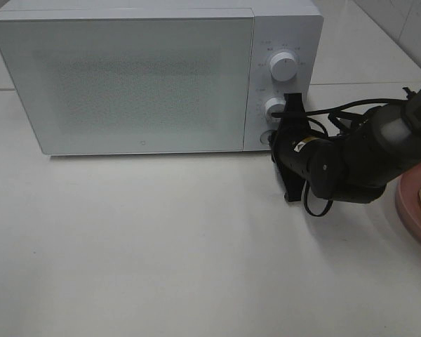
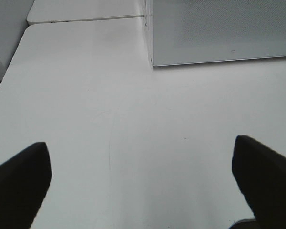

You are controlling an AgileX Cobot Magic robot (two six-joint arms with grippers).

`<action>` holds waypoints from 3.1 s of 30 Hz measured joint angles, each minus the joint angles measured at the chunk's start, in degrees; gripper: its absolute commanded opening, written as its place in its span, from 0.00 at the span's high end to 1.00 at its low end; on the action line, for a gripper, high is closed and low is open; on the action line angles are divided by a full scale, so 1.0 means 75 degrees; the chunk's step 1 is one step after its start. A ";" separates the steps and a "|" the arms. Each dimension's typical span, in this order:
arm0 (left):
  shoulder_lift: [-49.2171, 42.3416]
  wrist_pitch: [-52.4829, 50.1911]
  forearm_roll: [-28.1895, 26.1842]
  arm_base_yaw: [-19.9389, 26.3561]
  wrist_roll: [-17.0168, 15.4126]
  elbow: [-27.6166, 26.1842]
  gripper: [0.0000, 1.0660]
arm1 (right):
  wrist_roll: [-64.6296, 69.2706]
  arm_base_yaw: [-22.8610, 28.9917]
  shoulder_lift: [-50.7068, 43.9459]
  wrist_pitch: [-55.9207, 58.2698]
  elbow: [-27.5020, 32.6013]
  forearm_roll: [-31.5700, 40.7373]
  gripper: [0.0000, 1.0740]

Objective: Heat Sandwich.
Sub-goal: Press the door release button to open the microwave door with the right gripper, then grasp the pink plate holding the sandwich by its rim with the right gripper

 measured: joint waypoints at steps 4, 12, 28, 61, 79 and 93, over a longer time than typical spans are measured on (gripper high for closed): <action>0.0000 0.0000 0.0000 0.0000 0.0000 0.0000 0.08 | -0.0008 0.0000 0.0008 -0.0023 -0.0015 0.0023 1.00; 0.0000 0.0000 0.0000 0.0000 0.0000 0.0000 0.08 | 0.0145 0.0023 0.0092 -0.0283 -0.0038 -0.0031 1.00; 0.0000 0.0000 0.0000 0.0000 0.0000 0.0000 0.08 | 0.0229 0.0168 0.0359 -0.0321 -0.0535 0.0413 1.00; 0.0000 0.0000 0.0000 0.0000 0.0000 0.0000 0.08 | 0.0229 0.0084 -0.0130 0.0397 -0.0313 0.0390 1.00; 0.0000 0.0000 0.0000 0.0000 0.0000 0.0000 0.08 | -0.0947 0.0061 -0.1520 0.2536 0.0413 0.0138 1.00; 0.0000 0.0000 0.0000 0.0000 0.0000 0.0000 0.08 | -0.5355 -0.0183 -0.2765 0.5951 0.0474 -0.0688 1.00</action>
